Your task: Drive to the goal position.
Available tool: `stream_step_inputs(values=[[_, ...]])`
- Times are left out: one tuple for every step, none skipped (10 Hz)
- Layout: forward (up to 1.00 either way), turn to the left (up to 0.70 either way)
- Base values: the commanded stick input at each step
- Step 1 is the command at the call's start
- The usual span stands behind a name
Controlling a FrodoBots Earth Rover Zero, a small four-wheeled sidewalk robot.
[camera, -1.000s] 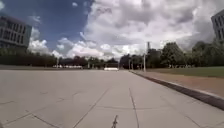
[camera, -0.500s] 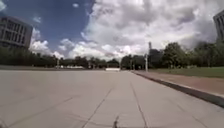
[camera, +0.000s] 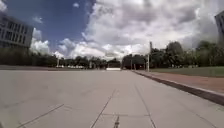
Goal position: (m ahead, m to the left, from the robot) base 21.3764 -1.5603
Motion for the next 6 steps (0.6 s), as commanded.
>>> stream_step_inputs(values=[[1.00, -0.40], [1.00, -0.40], [1.00, -0.40], [1.00, -0.40], [1.00, -0.40], [1.00, 0.00]])
